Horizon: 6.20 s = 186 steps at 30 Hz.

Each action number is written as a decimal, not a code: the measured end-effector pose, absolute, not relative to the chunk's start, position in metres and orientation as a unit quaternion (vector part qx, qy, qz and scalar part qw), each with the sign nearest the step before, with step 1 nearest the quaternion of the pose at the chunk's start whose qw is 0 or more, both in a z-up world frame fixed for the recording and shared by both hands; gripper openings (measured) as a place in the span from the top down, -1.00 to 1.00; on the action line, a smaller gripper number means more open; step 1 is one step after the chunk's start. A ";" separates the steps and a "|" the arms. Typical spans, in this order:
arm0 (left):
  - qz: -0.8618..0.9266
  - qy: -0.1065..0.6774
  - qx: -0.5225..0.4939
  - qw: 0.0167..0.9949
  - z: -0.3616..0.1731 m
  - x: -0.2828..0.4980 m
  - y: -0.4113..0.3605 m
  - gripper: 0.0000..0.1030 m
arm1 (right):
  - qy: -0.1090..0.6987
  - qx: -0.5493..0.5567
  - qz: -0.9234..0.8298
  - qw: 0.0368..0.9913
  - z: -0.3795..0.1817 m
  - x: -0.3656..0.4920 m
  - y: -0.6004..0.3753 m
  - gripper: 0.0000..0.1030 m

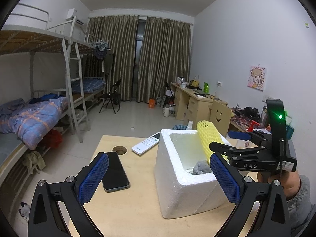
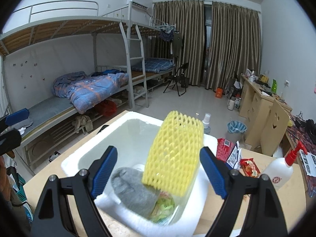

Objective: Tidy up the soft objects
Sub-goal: 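Lower the yellow net into the box and open the right gripper, then move both grippers back from the box toward the white cloth, then grasp the white foam tube beside the cloth with the left gripper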

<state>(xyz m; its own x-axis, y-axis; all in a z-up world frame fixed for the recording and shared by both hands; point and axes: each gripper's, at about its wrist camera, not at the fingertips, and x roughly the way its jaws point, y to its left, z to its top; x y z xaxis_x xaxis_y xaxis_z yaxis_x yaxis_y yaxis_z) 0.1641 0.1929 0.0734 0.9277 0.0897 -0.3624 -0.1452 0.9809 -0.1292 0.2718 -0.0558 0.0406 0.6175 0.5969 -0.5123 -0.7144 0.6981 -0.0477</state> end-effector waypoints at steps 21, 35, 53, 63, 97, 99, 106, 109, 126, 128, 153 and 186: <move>0.043 0.188 -0.095 0.977 0.060 0.180 0.204 -0.99 | 0.293 -0.123 0.366 0.875 0.030 0.291 -0.050 0.85; 0.044 0.185 -0.090 0.978 0.066 0.171 0.202 -0.99 | 0.256 -0.113 0.412 0.867 0.060 0.253 -0.048 0.86; 0.046 0.182 -0.087 0.978 0.074 0.160 0.189 -0.99 | 0.232 -0.115 0.374 0.891 0.060 0.236 -0.070 -0.61; 0.041 0.168 -0.067 0.983 0.089 0.135 0.158 -0.99 | 0.211 -0.094 0.372 0.899 0.072 0.209 -0.101 -0.68; 0.055 0.083 -0.053 0.994 0.039 0.053 0.064 -0.99 | 0.140 -0.039 0.328 0.933 0.025 0.110 -0.199 -0.99; 0.054 0.080 -0.047 0.994 0.033 0.052 0.061 -0.99 | 0.141 -0.034 0.326 0.934 0.019 0.108 -0.204 -0.99; 0.035 0.086 -0.044 0.995 -0.001 0.053 0.050 -0.99 | 0.138 -0.014 0.311 0.940 -0.006 0.101 -0.226 -0.99; 0.025 0.097 -0.045 0.994 -0.011 0.060 0.045 -0.99 | 0.146 -0.014 0.302 0.942 -0.014 0.102 -0.231 -0.99; -0.128 0.209 0.002 0.970 -0.044 0.130 -0.002 -0.99 | 0.185 -0.007 0.260 0.948 -0.021 0.131 -0.270 -0.99; -0.160 0.227 0.007 0.961 -0.046 0.141 -0.006 -0.99 | 0.190 -0.020 0.253 0.948 -0.022 0.136 -0.270 -0.99; -0.263 0.410 0.045 0.872 -0.093 0.244 -0.045 -0.29 | 0.307 -0.005 0.304 0.902 -0.050 0.213 -0.292 -0.99; -0.286 0.444 0.113 0.842 -0.099 0.252 -0.047 0.78 | 0.320 -0.003 0.321 0.891 -0.057 0.225 -0.285 -0.99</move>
<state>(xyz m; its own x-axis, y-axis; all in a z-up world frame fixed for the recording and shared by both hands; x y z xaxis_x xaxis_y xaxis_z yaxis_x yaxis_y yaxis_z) 0.2523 -0.0467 -0.0993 0.4422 -0.3813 -0.8118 0.5823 0.8105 -0.0636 0.2245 -0.2849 -0.0569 0.5885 0.5709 -0.5724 -0.5750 0.7933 0.2001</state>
